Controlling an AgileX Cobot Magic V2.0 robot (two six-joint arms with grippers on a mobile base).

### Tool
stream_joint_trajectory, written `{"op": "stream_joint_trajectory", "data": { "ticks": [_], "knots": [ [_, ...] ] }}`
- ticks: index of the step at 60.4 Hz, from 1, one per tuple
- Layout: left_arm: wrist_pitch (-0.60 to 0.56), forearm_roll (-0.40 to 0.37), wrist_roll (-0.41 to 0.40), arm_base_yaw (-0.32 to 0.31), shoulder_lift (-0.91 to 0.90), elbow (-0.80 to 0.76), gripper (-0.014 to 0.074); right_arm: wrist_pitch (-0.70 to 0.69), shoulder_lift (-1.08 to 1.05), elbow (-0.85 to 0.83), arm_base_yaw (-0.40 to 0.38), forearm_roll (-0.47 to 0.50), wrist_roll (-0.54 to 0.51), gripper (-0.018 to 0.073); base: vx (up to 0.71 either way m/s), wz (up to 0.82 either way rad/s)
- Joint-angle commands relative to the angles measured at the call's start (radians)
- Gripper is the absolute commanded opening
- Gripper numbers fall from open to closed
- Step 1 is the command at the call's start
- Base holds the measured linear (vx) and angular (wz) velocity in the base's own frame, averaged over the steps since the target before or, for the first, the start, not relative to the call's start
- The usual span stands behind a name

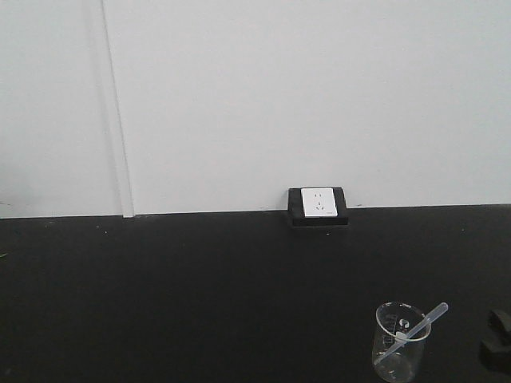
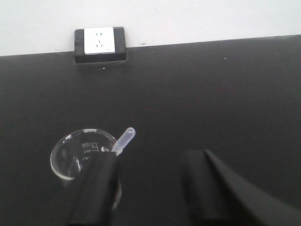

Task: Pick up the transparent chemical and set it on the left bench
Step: 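Close the right gripper on the pipette bulb and lift it upward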

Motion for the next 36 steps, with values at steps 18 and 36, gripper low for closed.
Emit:
{"op": "stream_joint_trajectory", "data": {
  "ticks": [18, 36],
  "knots": [
    [-0.078, -0.001, -0.008, -0.002, -0.019, 0.016, -0.0003, -0.508, 0.326, -0.038, -0.002, -0.007, 0.135, 0.0555, 0.00, 0.00],
    [-0.078, -0.001, -0.008, -0.002, -0.019, 0.016, -0.0003, -0.609, 0.526, -0.123, -0.002, -0.086, 0.195, 0.0524, 0.00, 0.00]
  ]
}}
